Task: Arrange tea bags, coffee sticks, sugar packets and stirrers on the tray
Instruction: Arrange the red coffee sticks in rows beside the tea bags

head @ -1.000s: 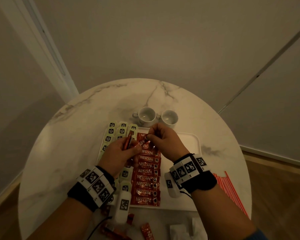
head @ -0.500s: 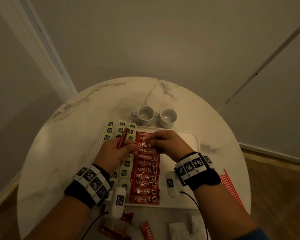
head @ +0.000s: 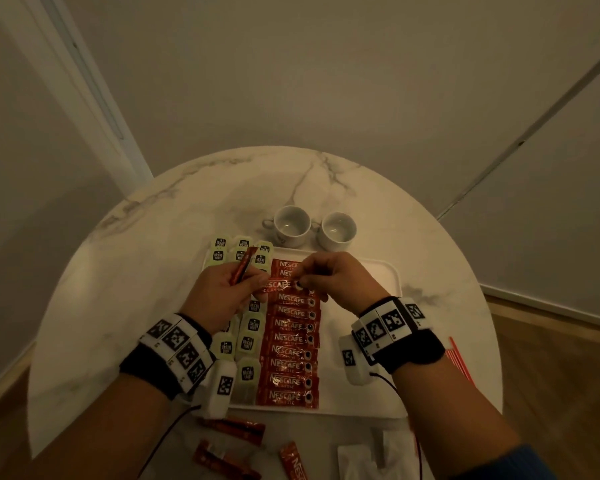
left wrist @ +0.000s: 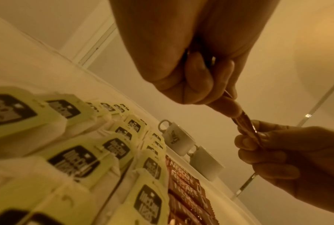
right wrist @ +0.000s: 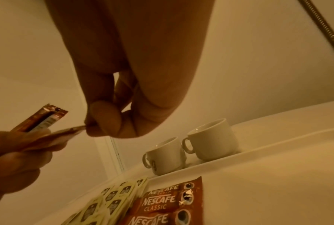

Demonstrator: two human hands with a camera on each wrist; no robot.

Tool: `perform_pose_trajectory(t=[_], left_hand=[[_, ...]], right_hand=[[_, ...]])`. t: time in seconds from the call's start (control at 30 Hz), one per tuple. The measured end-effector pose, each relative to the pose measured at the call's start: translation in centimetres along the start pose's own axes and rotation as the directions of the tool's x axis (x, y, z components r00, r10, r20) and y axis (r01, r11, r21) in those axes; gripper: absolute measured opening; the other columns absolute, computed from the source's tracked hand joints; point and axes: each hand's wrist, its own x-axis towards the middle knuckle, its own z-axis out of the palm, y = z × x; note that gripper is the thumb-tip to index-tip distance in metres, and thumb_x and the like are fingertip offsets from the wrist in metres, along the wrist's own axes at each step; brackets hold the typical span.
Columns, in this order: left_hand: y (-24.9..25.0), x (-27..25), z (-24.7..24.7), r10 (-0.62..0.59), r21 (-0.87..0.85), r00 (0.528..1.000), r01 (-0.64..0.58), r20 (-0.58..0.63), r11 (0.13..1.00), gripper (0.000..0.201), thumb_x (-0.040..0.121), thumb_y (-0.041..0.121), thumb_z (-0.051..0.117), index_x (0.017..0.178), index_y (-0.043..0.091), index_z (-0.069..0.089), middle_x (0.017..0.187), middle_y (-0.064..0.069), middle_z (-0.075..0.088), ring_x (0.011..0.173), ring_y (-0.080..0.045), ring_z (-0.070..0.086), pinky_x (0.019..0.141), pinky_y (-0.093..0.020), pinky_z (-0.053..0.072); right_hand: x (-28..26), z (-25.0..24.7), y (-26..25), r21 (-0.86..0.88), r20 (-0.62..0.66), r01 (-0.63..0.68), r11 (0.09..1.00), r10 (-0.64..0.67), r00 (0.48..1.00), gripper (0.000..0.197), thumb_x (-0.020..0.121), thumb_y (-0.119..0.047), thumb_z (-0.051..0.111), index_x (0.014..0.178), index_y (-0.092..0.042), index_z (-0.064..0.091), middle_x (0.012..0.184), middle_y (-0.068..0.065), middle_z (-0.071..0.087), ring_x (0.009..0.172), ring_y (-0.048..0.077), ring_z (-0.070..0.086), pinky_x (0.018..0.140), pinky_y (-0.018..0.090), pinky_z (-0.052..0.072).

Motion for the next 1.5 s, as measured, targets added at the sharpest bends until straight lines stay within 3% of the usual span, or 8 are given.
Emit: perform_pose_trajectory(t=[0.13,0.2,0.37,0.47,0.9,1.0,1.17,1.5], left_hand=[[-0.6,0.6,-0.8,0.049,0.059,0.98,-0.038,-0.192,0.998,0.012,0.089,0.017,0.064,0.082,0.011,0.072,0.056,-0.003,0.064,0.042,0.0,0.047,0.052,-0.02,0.039],[-1.1,1.0,-1.3,-0.001,-0.012,0.968,-0.002,-0.25,1.0,0.012,0.09,0.021,0.064,0.083,0.015,0.071,0.052,-0.001,0.056,0.04,-0.007,0.04,0.045,-0.021,0.034],[-1.2,0.6,-1.5,-0.043,-0.068,0.981,0.031,-0.187,0.997,0.017,0.093,0.024,0.059,0.089,0.015,0.072,0.053,-0.002,0.045,0.041,-0.008,0.031,0.038,-0.017,0.027],[-1.0,0.4,-1.6,-0.024,-0.064,0.983,0.013,-0.179,0.998,0.017,0.093,0.023,0.058,0.089,0.014,0.072,0.052,-0.001,0.043,0.038,-0.007,0.031,0.038,-0.016,0.027],[-0.6,0.2,-1.7,0.008,-0.063,0.988,-0.018,-0.157,0.998,0.018,0.095,0.022,0.055,0.091,0.015,0.072,0.054,-0.003,0.041,0.041,-0.007,0.03,0.038,-0.015,0.027],[-0.5,0.2,-1.8,0.017,-0.051,0.988,-0.025,-0.153,0.998,0.018,0.095,0.021,0.055,0.092,0.014,0.072,0.053,-0.001,0.041,0.04,-0.006,0.03,0.038,-0.014,0.028],[-0.4,-0.2,-1.8,0.033,-0.02,0.989,-0.037,-0.144,0.999,0.018,0.094,0.021,0.056,0.094,0.013,0.071,0.054,-0.001,0.041,0.041,-0.005,0.031,0.039,-0.014,0.028],[-0.5,-1.1,-2.2,0.025,0.018,0.989,-0.022,-0.145,1.0,0.017,0.094,0.021,0.056,0.093,0.015,0.072,0.057,-0.005,0.042,0.043,-0.007,0.033,0.04,-0.015,0.03]], right_hand=[[1.7,-0.4,1.2,-0.072,-0.221,-0.012,0.997,-0.005,0.975,0.015,0.087,0.0,0.061,0.091,-0.012,0.07,0.071,-0.006,0.065,0.05,-0.003,0.056,0.052,0.013,0.043],[2.8,-0.5,1.8,-0.154,-0.356,-0.047,0.987,-0.011,0.934,0.014,0.086,-0.001,0.061,0.092,-0.01,0.07,0.072,-0.006,0.064,0.049,-0.005,0.055,0.051,0.01,0.042],[5.1,-0.2,3.5,-0.306,-0.45,-0.153,0.94,-0.001,0.893,0.017,0.089,-0.009,0.058,0.094,-0.016,0.073,0.088,0.003,0.072,0.07,0.018,0.066,0.073,0.032,0.056],[5.7,-0.2,3.8,-0.323,-0.462,-0.174,0.93,0.005,0.887,0.019,0.09,-0.009,0.057,0.097,-0.014,0.073,0.092,0.007,0.073,0.08,0.024,0.068,0.081,0.037,0.056],[6.3,0.2,4.1,-0.56,-0.397,-0.141,0.816,-0.116,0.91,0.023,0.093,-0.008,0.052,0.104,-0.011,0.071,0.107,0.007,0.067,0.095,0.023,0.062,0.079,0.026,0.043],[6.0,0.6,4.3,-0.578,-0.331,-0.068,0.813,-0.158,0.93,0.023,0.092,-0.01,0.051,0.099,-0.012,0.073,0.105,0.004,0.066,0.094,0.02,0.06,0.084,0.029,0.048],[5.8,1.5,4.5,-0.691,-0.143,0.05,0.721,-0.205,0.968,0.027,0.094,-0.013,0.05,0.111,-0.011,0.071,0.115,0.005,0.06,0.109,0.022,0.051,0.098,0.036,0.043],[5.9,1.3,4.9,-0.712,-0.133,0.035,0.701,-0.184,0.974,0.027,0.094,-0.015,0.051,0.112,-0.012,0.071,0.117,0.003,0.055,0.108,0.02,0.05,0.097,0.034,0.044]])
